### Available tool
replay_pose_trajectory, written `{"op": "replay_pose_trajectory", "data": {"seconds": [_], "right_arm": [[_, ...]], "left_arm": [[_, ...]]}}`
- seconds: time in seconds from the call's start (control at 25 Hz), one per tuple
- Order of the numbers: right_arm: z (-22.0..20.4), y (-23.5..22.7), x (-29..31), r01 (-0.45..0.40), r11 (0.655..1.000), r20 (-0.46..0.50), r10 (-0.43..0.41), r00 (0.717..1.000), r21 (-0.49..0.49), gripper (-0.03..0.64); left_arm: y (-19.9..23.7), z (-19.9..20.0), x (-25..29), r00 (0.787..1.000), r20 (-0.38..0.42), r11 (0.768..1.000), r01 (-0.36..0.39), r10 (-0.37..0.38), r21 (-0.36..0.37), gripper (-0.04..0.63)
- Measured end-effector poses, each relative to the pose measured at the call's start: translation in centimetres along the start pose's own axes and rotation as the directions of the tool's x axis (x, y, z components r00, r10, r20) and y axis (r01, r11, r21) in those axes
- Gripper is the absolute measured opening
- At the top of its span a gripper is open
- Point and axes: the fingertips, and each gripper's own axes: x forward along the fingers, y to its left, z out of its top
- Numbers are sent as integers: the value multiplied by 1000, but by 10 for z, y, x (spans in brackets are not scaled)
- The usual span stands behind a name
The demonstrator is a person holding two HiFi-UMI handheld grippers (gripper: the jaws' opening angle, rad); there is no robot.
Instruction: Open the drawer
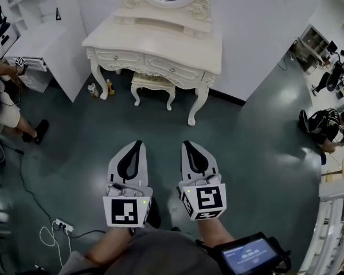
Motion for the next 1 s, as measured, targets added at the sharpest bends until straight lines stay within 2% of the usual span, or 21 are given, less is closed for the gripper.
{"op": "replay_pose_trajectory", "data": {"seconds": [0.36,0.68,1.0], "right_arm": [[44,2,51,46,998,73,-43,996,-42,14],[41,-8,69,83,996,63,-81,995,-29,14],[27,-17,102,69,998,44,-68,997,-15,14]], "left_arm": [[42,32,41,995,83,999,44,-46,25,11],[47,21,60,995,56,997,78,-79,20,11],[59,2,90,997,17,996,75,-76,37,11]]}}
